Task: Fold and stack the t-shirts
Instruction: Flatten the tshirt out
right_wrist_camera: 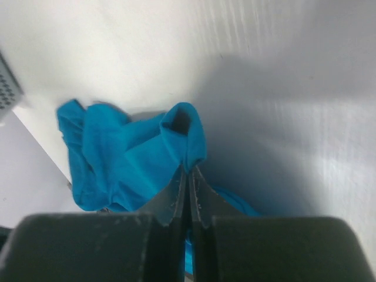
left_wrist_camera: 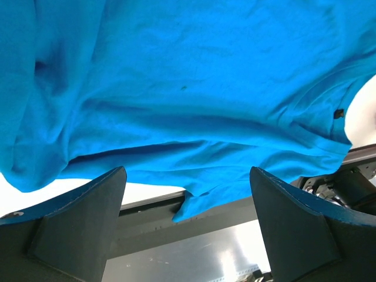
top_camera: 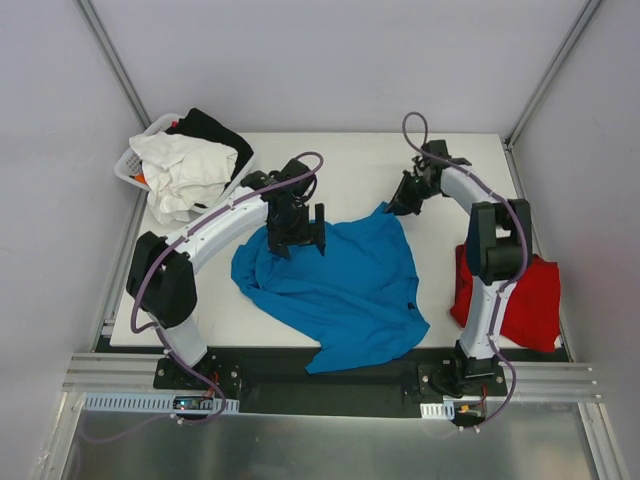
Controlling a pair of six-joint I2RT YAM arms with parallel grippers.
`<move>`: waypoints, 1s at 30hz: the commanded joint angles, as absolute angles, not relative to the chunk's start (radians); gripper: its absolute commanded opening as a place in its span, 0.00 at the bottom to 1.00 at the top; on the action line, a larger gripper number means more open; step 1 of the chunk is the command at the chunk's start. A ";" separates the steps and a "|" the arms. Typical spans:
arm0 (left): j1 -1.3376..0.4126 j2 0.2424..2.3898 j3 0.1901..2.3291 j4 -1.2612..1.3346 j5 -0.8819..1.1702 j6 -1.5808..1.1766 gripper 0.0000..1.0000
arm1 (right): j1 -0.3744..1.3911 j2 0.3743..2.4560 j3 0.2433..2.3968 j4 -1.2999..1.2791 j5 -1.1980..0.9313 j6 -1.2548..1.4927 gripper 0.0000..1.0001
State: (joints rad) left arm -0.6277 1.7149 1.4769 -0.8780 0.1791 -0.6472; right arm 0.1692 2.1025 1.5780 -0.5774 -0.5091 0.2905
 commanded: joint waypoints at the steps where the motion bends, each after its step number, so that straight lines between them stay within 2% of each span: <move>1: -0.643 1.743 1.467 -0.890 0.190 -0.649 0.87 | 0.124 1.884 1.657 -0.600 -0.433 0.264 0.01; 10: -0.703 1.796 1.496 -0.862 0.204 -0.666 0.86 | 0.120 1.738 1.622 -0.558 -0.434 0.249 0.01; 11: -0.704 1.801 1.494 -0.862 0.206 -0.667 0.86 | 0.117 1.752 1.600 -0.581 -0.401 0.249 0.07; 12: -0.707 1.802 1.496 -0.861 0.204 -0.669 0.86 | 0.107 1.857 1.612 -0.630 -0.396 0.250 0.09; 13: -0.709 1.804 1.494 -0.859 0.207 -0.669 0.86 | 0.103 1.927 1.637 -0.794 -0.405 0.244 0.11; 14: -0.712 1.807 1.494 -0.858 0.207 -0.672 0.86 | 0.100 1.992 1.663 -0.858 -0.440 0.214 0.10; 15: -0.713 1.807 1.494 -0.856 0.209 -0.672 0.86 | 0.104 2.017 1.629 -0.877 -0.445 0.209 0.12; 16: -0.718 1.806 1.491 -0.856 0.207 -0.673 0.86 | 0.110 1.990 1.587 -0.833 -0.433 0.207 0.18; 17: -0.719 1.799 1.488 -0.856 0.204 -0.676 0.86 | 0.115 1.949 1.504 -0.810 -0.395 0.206 0.51; 18: -0.721 1.796 1.483 -0.854 0.204 -0.678 0.86 | 0.118 1.919 1.479 -0.795 -0.388 0.207 0.70; 19: -0.722 1.793 1.473 -0.853 0.203 -0.683 0.87 | 0.118 1.887 1.462 -0.787 -0.396 0.209 0.83; 20: -0.723 1.787 1.468 -0.850 0.204 -0.684 0.87 | 0.115 1.878 1.450 -0.787 -0.411 0.206 0.89; 30: -0.723 1.779 1.466 -0.847 0.206 -0.681 0.87 | 0.129 1.763 1.408 -0.830 -0.453 0.190 0.88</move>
